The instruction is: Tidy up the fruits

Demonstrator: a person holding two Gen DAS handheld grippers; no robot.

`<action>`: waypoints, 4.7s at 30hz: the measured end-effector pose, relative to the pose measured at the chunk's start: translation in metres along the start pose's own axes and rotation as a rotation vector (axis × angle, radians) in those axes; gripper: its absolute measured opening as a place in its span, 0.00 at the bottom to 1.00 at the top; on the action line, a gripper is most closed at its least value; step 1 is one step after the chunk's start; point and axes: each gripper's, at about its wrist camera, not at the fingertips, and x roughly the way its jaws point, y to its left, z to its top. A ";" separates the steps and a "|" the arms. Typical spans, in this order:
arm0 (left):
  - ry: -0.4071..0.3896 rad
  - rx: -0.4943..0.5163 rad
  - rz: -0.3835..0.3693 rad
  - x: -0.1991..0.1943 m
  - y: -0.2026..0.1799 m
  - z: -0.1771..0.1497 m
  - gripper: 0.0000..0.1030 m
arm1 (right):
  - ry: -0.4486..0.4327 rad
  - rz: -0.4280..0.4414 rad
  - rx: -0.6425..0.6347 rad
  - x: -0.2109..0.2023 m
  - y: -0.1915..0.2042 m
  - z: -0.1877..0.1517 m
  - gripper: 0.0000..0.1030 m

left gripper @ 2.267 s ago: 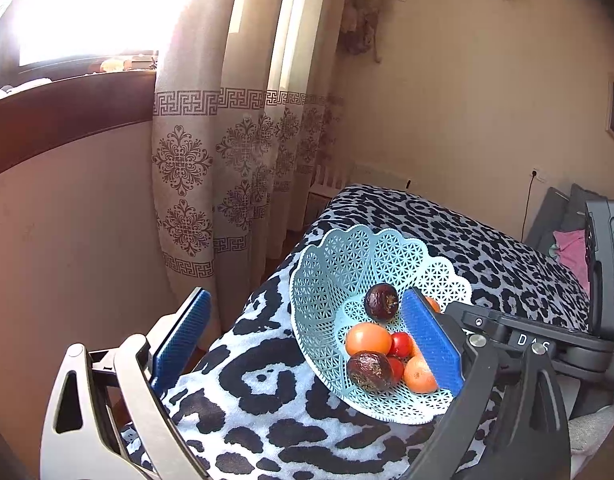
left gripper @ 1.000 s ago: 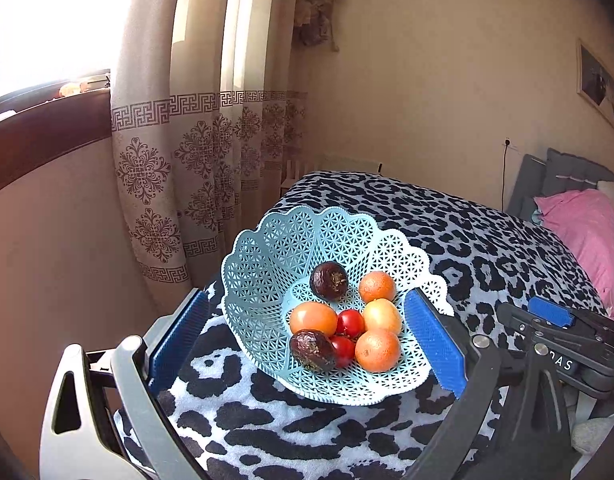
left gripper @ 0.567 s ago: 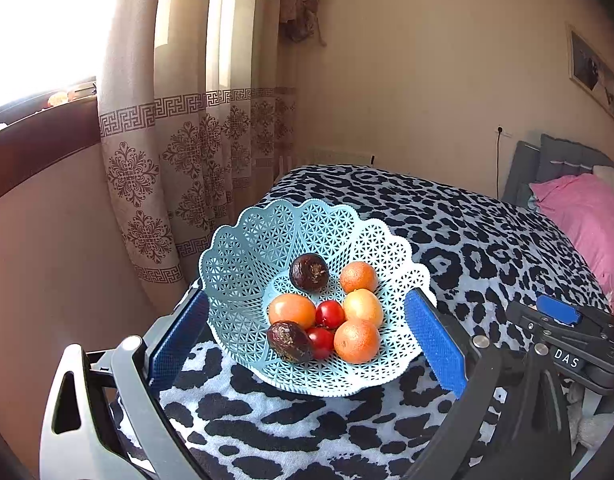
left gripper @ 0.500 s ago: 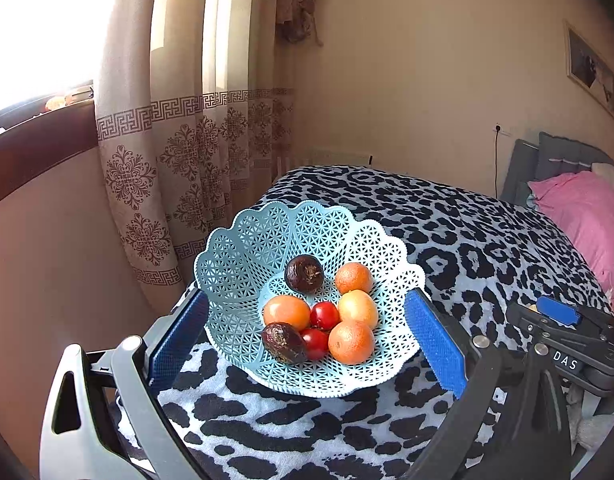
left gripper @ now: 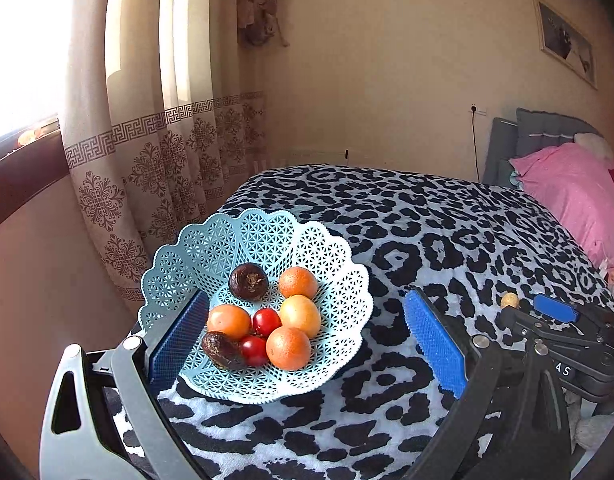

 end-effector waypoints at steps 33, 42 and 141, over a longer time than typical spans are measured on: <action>0.055 0.109 -0.091 0.025 -0.070 -0.001 0.97 | 0.129 0.075 0.032 -0.008 -0.077 -0.047 0.49; 0.061 0.104 -0.090 0.028 -0.068 -0.003 0.97 | 0.162 0.077 0.013 0.005 -0.070 -0.048 0.38; 0.217 0.202 -0.304 0.063 -0.158 -0.018 0.29 | 0.079 -0.053 0.113 -0.011 -0.113 -0.048 0.28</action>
